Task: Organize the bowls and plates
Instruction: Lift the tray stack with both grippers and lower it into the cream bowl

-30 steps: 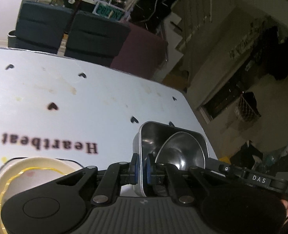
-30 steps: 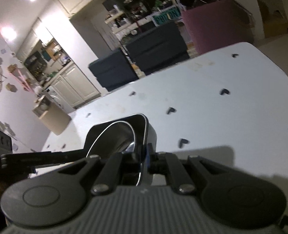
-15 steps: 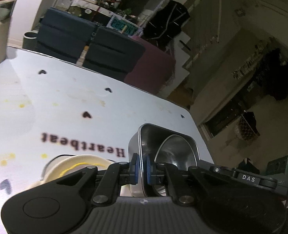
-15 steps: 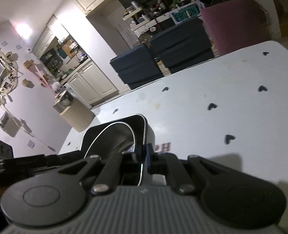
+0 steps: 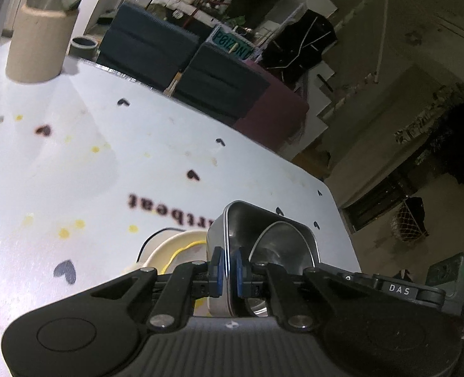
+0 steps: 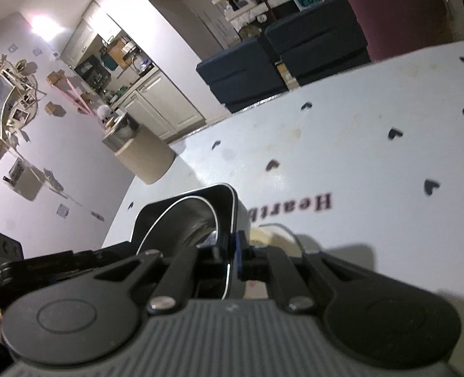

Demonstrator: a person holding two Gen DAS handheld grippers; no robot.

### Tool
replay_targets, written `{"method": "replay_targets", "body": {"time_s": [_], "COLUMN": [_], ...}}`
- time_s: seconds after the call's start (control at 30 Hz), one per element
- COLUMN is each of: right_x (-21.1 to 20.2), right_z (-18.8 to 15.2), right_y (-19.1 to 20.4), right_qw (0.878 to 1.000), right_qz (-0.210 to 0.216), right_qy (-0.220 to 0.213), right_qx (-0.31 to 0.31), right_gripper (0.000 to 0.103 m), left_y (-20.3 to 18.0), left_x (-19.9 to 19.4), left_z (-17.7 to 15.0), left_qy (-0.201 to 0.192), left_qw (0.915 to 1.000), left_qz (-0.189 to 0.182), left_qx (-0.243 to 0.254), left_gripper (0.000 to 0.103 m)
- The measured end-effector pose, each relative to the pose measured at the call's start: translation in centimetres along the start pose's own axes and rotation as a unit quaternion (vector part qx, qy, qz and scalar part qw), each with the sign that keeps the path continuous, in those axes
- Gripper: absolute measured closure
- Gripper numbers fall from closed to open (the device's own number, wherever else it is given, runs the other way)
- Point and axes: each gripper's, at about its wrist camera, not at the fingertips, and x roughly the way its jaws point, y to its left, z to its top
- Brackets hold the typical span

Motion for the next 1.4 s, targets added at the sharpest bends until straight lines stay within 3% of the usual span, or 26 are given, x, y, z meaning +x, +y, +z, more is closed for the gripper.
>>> {"method": "replay_targets", "body": {"time_s": [0.63,1.4], "right_x": [2.0,3.4], "right_z": [-2.4,-1.9], "right_y": [-0.5,0.2], "right_qw": [0.995,0.993], "right_qz": [-0.053,-0.079], "right_qy": [0.077,0.087], "right_qx": [0.037,0.02], "right_gripper": [0.096,0.096], "left_y": [2.5,3.5], "left_x": [2.7,4.2], "left_z": [-1.0,-1.0], "left_qy": [0.068,0.089], "left_qw": [0.9974,0.9958], "left_qz": [0.022,0.023], "left_qx": [-0.005,-0.001], "left_gripper": [0.095,0.094]}}
